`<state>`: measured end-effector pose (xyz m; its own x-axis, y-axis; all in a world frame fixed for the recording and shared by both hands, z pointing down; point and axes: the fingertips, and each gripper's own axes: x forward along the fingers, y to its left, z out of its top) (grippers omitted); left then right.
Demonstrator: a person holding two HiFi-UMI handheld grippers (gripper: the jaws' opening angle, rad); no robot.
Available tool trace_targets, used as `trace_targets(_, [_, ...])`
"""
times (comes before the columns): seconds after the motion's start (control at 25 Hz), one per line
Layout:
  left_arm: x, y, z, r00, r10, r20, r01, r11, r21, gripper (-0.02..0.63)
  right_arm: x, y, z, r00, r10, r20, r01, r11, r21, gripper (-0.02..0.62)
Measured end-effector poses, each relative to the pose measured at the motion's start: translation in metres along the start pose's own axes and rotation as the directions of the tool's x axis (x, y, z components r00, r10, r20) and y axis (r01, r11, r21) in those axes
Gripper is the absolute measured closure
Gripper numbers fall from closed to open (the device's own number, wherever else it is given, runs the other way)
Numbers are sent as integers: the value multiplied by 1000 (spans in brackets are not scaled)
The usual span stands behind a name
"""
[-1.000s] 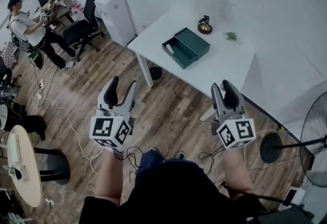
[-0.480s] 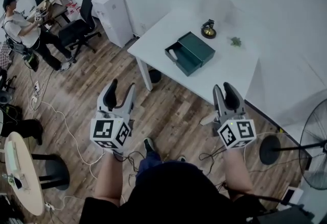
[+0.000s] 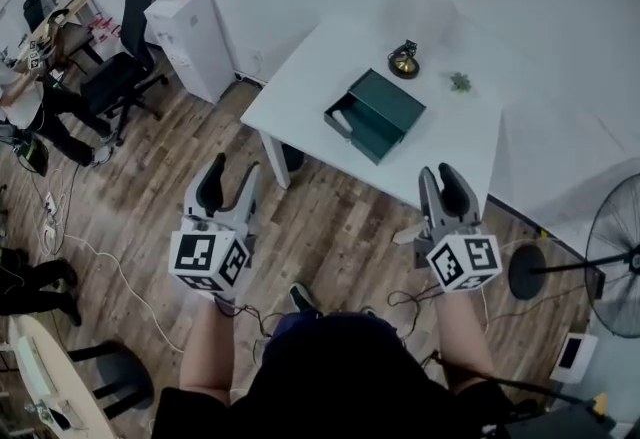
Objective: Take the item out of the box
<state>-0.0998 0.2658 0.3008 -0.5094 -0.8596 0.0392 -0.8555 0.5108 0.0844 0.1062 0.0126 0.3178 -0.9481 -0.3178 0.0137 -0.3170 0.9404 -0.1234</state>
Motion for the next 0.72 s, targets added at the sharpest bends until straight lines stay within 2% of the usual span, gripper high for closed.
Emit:
trace_targets(0.16, [16,33,-7,999,-48,-11,48,999,-14,359,24,19,-9,999,-41,-16,41,999,-9,449])
trace_targets(0.32, [28,61,-12,997,-74,-22,74,997,-25,359,48,41,-18,998,-40,-51,39,999,-21,449])
trace_targets(0.52, [53,74,-24,993,-107,-41,105,993,-47,359,78,43,-23,996,-47,-73,44,998,-41,449])
trace_targets(0.72, [76,84,-31,990,-121,-67,119,992,-35,359,114,37,-35,996,-37,-79,36,999,-15,451])
